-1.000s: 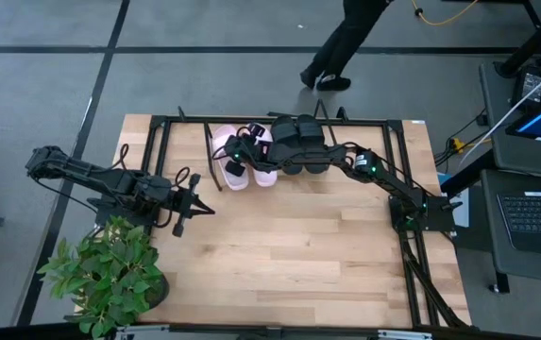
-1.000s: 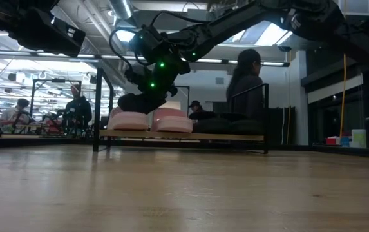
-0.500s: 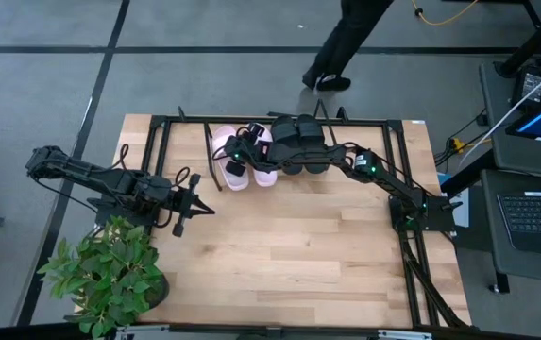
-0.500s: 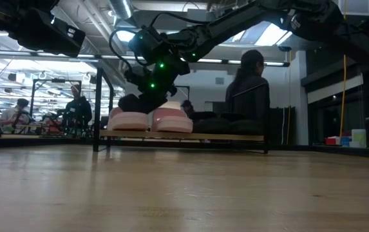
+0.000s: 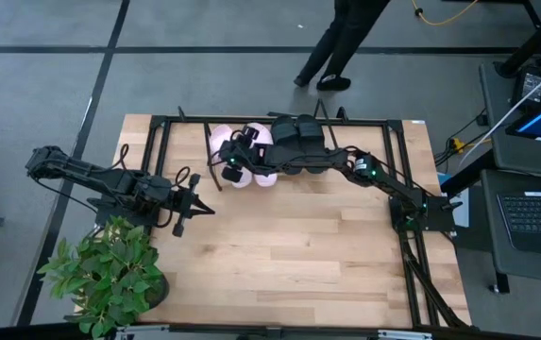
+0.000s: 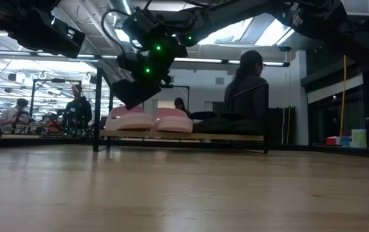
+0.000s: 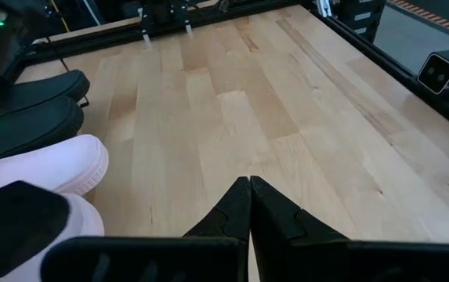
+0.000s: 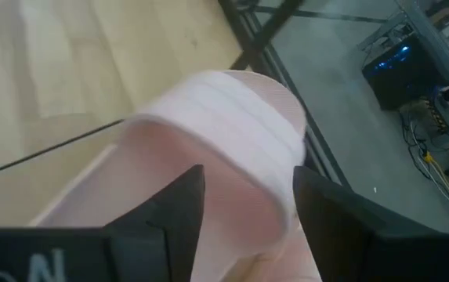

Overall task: Pick and place slides into the shelf
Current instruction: Put the pink slipper on the shelf, then return To Home Position

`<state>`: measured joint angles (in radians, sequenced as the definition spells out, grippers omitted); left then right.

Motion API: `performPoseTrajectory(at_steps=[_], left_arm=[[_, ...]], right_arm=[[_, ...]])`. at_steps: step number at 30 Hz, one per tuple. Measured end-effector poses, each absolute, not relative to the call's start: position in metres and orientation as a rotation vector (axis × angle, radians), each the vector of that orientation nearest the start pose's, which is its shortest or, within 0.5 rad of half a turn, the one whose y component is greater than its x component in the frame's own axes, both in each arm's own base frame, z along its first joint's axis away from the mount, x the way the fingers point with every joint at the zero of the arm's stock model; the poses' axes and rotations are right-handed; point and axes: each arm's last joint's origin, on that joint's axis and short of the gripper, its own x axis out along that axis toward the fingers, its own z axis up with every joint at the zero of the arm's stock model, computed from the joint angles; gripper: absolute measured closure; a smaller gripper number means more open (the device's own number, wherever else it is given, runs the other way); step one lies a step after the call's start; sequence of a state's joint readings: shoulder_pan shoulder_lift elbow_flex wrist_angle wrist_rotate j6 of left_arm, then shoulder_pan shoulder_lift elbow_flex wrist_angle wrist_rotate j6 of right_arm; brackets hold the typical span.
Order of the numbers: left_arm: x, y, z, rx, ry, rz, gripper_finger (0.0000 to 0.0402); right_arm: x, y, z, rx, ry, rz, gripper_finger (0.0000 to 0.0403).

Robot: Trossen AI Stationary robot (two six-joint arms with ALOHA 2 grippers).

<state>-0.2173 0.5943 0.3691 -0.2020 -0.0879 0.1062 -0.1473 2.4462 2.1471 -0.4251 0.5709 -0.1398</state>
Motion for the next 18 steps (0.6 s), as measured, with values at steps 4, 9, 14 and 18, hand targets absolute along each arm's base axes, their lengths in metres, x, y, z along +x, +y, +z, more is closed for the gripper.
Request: performPoseTrajectory(at_steps=[4, 9, 14, 18], left_arm=[[0.139, -0.028, 0.215, 0.166, 0.416, -0.149, 0.0401], [0.139, -0.028, 0.215, 0.144, 0.418, -0.144, 0.0401], [0.139, -0.028, 0.215, 0.145, 0.418, -0.144, 0.0401], [0.139, -0.028, 0.215, 0.145, 0.419, -0.144, 0.0401]], right_arm=[[0.535, -0.09, 0.196, -0.282, 0.782, -0.619, 0.0207], [0.535, -0.082, 0.198, -0.293, 0.79, -0.606, 0.0207], [0.533, -0.059, 0.219, -0.316, 0.817, -0.557, 0.0207], [0.526, -0.038, 0.25, -0.347, 0.875, -0.513, 0.0207]])
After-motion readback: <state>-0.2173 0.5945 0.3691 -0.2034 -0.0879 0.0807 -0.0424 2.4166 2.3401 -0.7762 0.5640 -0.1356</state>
